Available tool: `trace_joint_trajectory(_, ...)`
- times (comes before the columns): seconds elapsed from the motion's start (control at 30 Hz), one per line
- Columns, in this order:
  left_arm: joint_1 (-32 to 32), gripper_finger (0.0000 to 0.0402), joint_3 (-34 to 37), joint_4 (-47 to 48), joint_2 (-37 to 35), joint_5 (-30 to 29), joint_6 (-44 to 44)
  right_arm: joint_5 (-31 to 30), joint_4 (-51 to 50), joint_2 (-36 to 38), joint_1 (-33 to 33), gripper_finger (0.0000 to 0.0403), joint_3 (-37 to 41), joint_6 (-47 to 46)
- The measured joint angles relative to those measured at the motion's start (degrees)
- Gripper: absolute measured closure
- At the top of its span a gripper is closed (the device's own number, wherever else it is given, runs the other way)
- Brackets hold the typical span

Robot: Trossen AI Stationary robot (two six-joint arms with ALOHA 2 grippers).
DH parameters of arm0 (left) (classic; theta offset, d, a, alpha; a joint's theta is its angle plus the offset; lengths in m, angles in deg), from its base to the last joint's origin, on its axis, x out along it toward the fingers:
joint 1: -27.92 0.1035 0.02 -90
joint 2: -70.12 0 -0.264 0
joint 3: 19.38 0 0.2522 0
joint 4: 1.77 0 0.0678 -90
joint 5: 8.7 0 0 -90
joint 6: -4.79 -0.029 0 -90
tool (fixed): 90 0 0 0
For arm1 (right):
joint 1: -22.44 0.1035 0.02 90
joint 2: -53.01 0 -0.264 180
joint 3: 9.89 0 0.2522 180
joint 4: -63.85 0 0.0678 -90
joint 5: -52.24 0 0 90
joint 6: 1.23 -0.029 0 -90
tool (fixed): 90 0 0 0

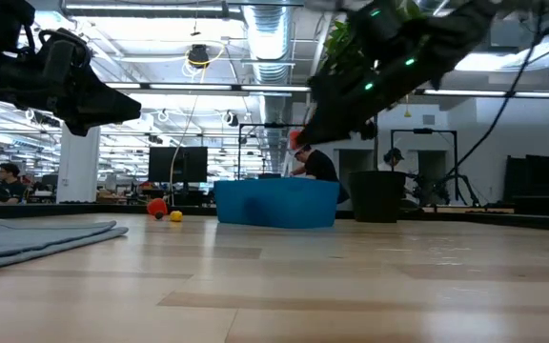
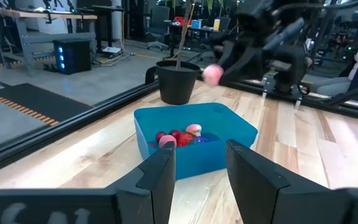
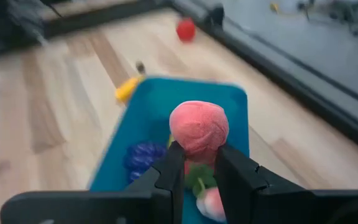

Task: Pick and placing Produce into tupperware
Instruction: Put the right apricot into the container

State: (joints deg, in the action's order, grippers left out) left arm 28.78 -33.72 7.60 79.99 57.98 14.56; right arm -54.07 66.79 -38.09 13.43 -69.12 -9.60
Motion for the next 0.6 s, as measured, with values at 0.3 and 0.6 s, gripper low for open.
trace_joint_trajectory(0.3,0.0,0.0272,0.0,-0.04,-0.02,-0.03,-0.17,-0.11,-5.69,-10.57,-0.48,0.0301,-9.12,-0.21)
trace_joint_trajectory(0.6,-0.02,0.0272,0.0,-0.14,-0.02,-0.78,-1.15,2.14,-8.39,-11.42,-1.34,0.0283,-10.05,-1.62)
